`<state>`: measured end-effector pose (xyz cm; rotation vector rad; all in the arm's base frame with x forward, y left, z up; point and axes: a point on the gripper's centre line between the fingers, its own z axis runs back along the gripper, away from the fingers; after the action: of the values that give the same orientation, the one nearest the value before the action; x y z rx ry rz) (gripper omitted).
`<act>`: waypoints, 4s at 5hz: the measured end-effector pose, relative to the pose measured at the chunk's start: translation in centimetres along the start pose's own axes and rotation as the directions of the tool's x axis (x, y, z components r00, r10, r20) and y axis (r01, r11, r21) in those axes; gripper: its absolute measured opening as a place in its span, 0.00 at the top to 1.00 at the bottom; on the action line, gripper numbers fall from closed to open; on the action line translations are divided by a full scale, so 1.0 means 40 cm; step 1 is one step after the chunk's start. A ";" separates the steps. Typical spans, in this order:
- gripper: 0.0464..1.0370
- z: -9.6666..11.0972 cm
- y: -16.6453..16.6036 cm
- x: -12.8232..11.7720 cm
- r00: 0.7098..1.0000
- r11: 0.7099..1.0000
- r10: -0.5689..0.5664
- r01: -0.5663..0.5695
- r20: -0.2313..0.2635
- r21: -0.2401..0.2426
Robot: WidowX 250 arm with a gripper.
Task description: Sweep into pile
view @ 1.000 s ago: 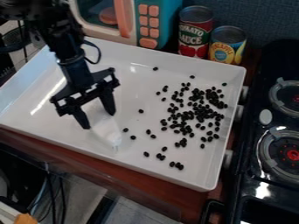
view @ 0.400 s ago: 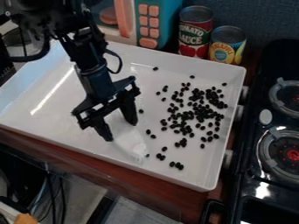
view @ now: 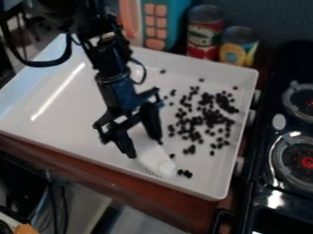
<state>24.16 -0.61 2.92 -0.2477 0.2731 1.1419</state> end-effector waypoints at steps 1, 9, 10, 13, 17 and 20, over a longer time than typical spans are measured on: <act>0.36 -0.005 -0.045 0.001 1.000 1.000 0.022 -0.022 0.002 -0.016; 0.36 0.048 -0.296 0.175 0.974 0.956 0.227 -0.220 0.010 -0.193; 0.36 0.129 -0.250 0.152 0.972 0.945 0.232 -0.236 -0.042 -0.226; 0.36 0.236 -0.165 0.075 0.982 0.960 0.165 -0.182 -0.097 -0.211; 0.36 0.057 -0.116 0.054 0.988 0.985 0.152 -0.150 0.008 -0.089; 0.36 0.050 -0.106 0.015 0.985 0.985 0.159 -0.163 -0.071 -0.051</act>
<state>28.45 -1.09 4.83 -0.3188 0.3250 1.3040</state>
